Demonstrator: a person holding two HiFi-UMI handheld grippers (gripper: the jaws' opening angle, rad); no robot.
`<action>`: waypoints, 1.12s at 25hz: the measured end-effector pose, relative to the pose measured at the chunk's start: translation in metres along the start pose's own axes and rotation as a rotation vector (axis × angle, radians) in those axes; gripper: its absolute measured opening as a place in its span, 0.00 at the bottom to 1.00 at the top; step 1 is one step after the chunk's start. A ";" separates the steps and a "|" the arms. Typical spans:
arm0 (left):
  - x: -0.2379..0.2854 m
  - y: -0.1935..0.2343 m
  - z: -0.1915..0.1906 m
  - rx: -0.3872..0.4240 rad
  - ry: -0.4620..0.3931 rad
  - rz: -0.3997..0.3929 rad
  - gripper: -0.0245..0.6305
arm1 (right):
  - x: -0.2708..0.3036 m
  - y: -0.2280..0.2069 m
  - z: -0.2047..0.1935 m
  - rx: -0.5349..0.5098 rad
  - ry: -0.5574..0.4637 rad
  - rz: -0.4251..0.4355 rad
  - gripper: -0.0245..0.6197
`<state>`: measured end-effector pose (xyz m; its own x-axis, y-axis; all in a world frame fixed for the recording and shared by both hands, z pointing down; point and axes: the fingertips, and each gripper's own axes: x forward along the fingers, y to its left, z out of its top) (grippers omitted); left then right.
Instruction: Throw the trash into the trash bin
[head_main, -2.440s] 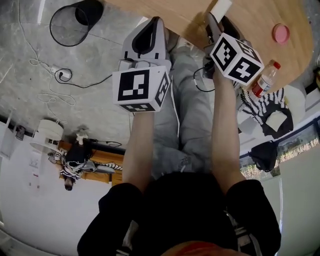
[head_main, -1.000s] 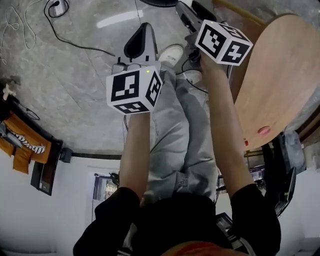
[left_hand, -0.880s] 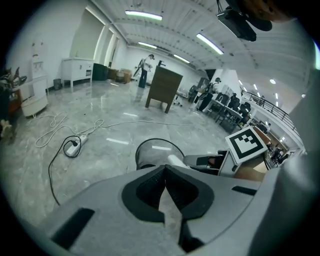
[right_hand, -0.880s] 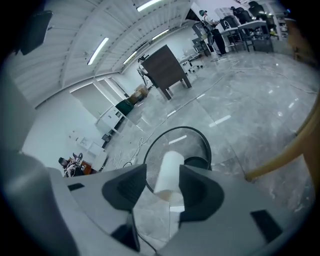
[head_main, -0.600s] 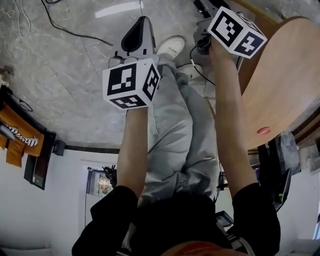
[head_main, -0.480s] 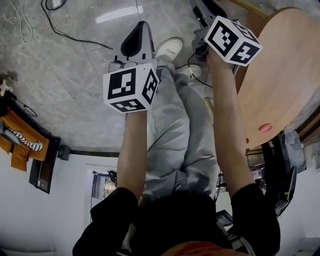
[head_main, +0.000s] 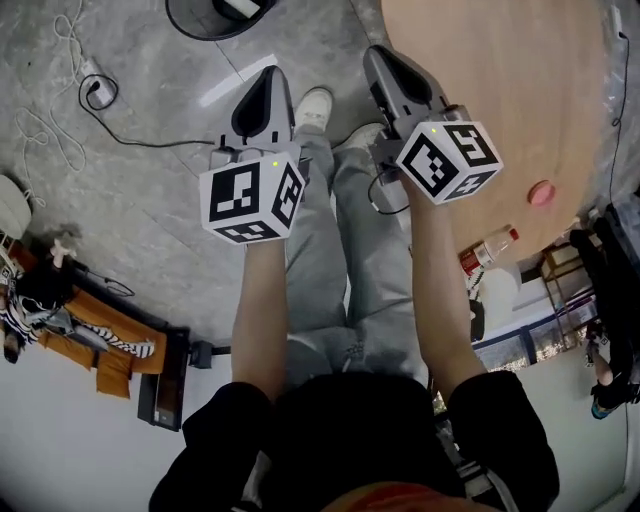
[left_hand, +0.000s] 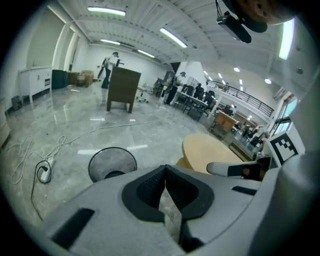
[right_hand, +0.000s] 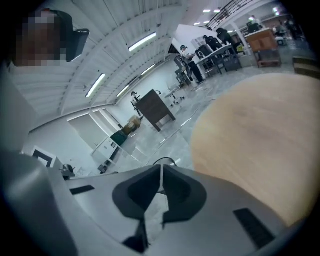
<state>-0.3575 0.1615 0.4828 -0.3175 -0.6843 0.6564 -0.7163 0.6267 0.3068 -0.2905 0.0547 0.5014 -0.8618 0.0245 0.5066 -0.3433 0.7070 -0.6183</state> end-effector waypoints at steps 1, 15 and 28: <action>0.001 -0.016 0.006 0.019 0.007 -0.024 0.05 | -0.018 -0.005 0.008 0.010 -0.020 -0.018 0.07; 0.007 -0.240 0.002 0.345 0.130 -0.406 0.05 | -0.251 -0.098 0.034 0.215 -0.380 -0.388 0.07; -0.025 -0.411 -0.088 0.541 0.234 -0.633 0.05 | -0.446 -0.186 -0.039 0.215 -0.410 -0.770 0.07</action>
<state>-0.0006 -0.0463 0.4008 0.3348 -0.7134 0.6156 -0.9313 -0.1508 0.3317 0.1720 -0.0604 0.4136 -0.4154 -0.6849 0.5986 -0.9082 0.2746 -0.3160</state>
